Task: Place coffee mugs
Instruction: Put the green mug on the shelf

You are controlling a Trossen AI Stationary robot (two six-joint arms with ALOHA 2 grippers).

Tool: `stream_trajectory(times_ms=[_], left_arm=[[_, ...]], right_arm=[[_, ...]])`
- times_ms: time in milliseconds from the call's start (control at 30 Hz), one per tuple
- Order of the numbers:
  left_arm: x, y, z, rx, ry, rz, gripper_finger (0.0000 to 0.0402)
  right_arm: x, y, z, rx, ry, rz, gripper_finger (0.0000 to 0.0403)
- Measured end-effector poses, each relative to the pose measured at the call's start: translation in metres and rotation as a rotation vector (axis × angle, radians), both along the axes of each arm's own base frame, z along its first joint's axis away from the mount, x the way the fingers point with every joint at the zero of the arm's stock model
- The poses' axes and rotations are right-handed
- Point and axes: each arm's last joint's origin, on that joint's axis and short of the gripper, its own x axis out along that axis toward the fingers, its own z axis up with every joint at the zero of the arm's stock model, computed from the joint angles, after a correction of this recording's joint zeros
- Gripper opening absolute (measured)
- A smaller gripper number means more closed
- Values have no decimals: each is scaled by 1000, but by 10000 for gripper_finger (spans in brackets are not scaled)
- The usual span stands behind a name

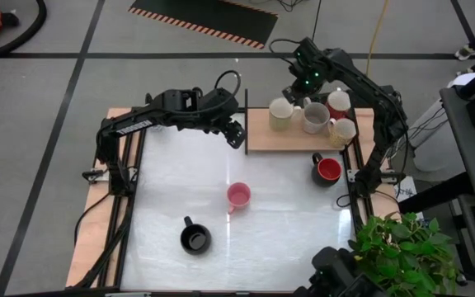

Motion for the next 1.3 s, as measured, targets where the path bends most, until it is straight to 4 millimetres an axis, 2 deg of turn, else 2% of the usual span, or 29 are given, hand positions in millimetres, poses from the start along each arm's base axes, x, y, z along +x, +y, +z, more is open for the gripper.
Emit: stream_trajectory(times_ms=[233, 467, 667, 733, 1067, 1300], left_arm=[[-1, 0, -1, 12, 23, -18, 227], [-1, 0, -1, 25, 33, -36, 227], [-2, 0, -2, 12, 39, -22, 227], [-2, -2, -2, 3, 41, -15, 227], [-2, -4, -2, 10, 39, -2, 227], [-3, 0, -2, 20, 38, 9, 227]], right_arm=[[-8, -1, -10, 90, -13, 25, 0], [-12, 3, -44, 172, 67, 54, 0], [-14, 5, -61, 200, 94, 74, 0], [-13, 6, -61, 203, 87, 74, 0], [-18, 12, -30, 61, -18, 52, 0], [-12, 7, -28, 1, -60, 59, 0]])
